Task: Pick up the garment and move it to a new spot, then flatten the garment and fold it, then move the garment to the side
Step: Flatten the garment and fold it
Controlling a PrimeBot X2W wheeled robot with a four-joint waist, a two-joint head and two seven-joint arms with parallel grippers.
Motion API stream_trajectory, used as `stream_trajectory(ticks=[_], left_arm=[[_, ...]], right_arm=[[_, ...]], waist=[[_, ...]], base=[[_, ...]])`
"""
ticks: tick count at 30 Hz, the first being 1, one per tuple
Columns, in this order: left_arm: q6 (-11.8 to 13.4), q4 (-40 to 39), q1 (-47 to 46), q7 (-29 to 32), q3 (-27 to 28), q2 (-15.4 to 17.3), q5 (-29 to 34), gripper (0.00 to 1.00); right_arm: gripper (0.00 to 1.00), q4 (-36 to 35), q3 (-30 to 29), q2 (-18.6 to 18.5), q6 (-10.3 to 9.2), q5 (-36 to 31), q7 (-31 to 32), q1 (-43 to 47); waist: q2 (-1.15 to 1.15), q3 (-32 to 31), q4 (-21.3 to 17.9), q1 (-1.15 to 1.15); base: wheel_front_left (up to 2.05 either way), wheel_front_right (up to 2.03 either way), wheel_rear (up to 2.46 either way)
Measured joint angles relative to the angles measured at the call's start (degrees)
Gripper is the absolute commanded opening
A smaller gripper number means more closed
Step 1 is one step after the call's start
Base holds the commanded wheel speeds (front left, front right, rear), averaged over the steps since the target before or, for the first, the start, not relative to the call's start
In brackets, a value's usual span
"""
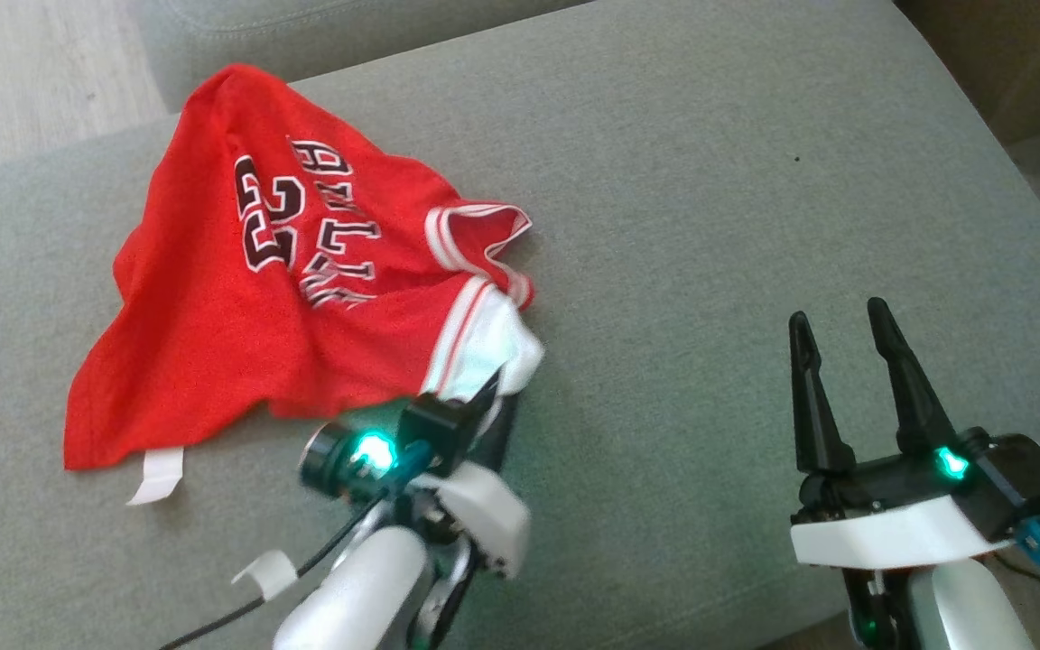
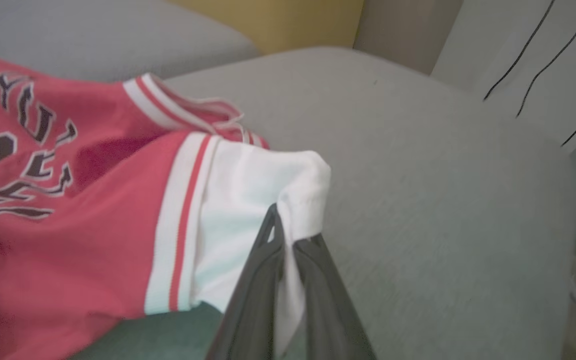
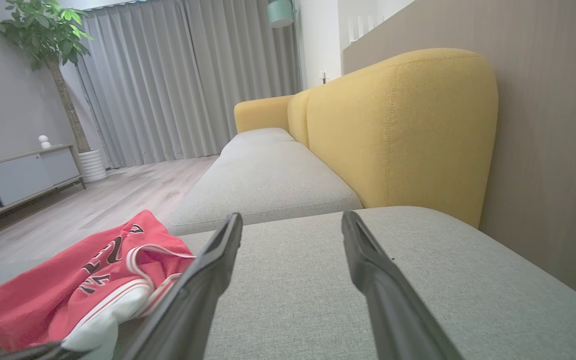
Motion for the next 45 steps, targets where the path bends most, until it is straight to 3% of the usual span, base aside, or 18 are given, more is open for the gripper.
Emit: stream_trajectory(ticks=[4,8,14,15,16,17,19,21,26,30,31,32,35,41,45], left_arm=[[-0.24,-3.67,-2.13,-3.04,0.42,-2.5,-2.53,0.0],[1.21,-5.38,-3.36,-6.75,0.03,-3.3,-7.45,0.0],[2.77,-2.0,-3.42,-5.92,-8.82,-3.42,-13.27,0.0],[2.72,-0.23,-3.42,-4.59,-10.33,-3.39,-13.05,0.09],[2.67,1.48,-3.41,-3.1,-11.73,-3.33,-12.58,0.09],[2.67,1.48,-3.41,-3.1,-11.73,-3.33,-12.58,0.03],[1.94,3.47,-3.38,1.76,-15.25,-1.69,-10.83,0.0],[2.2,1.89,-3.24,2.83,-15.8,1.03,-9.88,0.0],[3.94,-5.99,-1.54,7.6,-15.99,10.12,-8.87,0.0],[4.68,-12.57,2.63,11.84,-16.25,14.7,-9.8,0.0],[4.74,-13.7,3.64,12.25,-16.34,15.16,-10.43,0.4],[4.75,-14.5,4.27,12.56,-16.9,15.59,-10.13,1.0],[4.75,-17.22,5.51,13.33,-17.29,16.13,-11.06,1.0],[7.42,-26.61,4.45,13.12,-13.69,16.41,-11.81,1.0],[9.14,-25.59,-1.86,12.3,-11.58,14.75,-9.82,1.0]], right_arm=[[1.0,0.19,0.41,0.0,0.0,-0.09,0.0,-0.07],[1.0,0.55,1.45,0.0,0.0,-0.35,0.0,-0.69],[1.0,1.04,2.04,-0.01,0.0,-0.57,0.0,-1.16],[1.0,1.14,1.97,-0.01,0.0,-0.56,0.0,-1.16],[1.0,1.21,1.86,-0.01,0.0,-0.55,0.0,-1.14],[1.0,1.21,1.86,-0.01,0.0,-0.55,0.0,-1.14],[1.0,1.27,1.34,-0.01,0.0,-0.49,0.0,-1.08],[1.0,1.26,0.78,-0.01,0.0,-0.49,0.0,-0.82],[1.0,1.26,-0.33,-0.01,0.0,-0.51,0.0,-0.32],[1.0,1.27,-0.32,0.0,0.0,-0.59,0.0,0.58],[1.0,1.27,-0.29,0.0,0.0,-0.59,0.0,0.53],[1.0,1.27,-0.2,0.0,0.0,-0.59,0.0,0.48],[1.0,1.4,0.0,0.0,0.0,-0.64,0.0,0.48],[1.0,1.59,0.08,0.0,0.0,-1.32,0.0,0.48],[1.0,1.34,0.87,-0.01,0.0,-1.47,0.0,0.4]], waist=[[0.0,-0.18,-0.67,0.0],[0.0,-0.07,-1.94,0.0],[0.0,0.7,-4.35,0.0],[0.0,0.87,-4.68,0.0],[0.0,1.03,-4.95,0.0],[0.0,1.03,-4.95,0.0],[0.0,1.01,-5.36,0.0],[0.0,0.7,-5.24,0.0],[0.0,-0.41,-4.08,0.0],[0.0,-1.28,-2.6,0.0],[0.0,-1.47,-2.2,0.0],[0.0,-1.7,-1.91,0.0],[0.0,-2.39,-1.34,0.0],[0.0,-3.24,-1.54,-0.01],[0.0,-2.27,-2.58,-0.01]], base=[[0.0,0.0,0.0],[0.0,0.0,0.0],[0.0,0.0,0.0],[0.0,0.0,0.0],[0.0,0.0,0.0],[0.0,0.0,0.0],[0.0,0.0,0.0],[0.0,0.0,0.0],[0.0,0.0,0.0],[0.0,0.0,0.0],[0.0,0.0,0.0],[0.0,0.0,0.0],[0.0,0.0,0.0],[0.0,0.0,0.0],[0.0,0.0,0.0]])
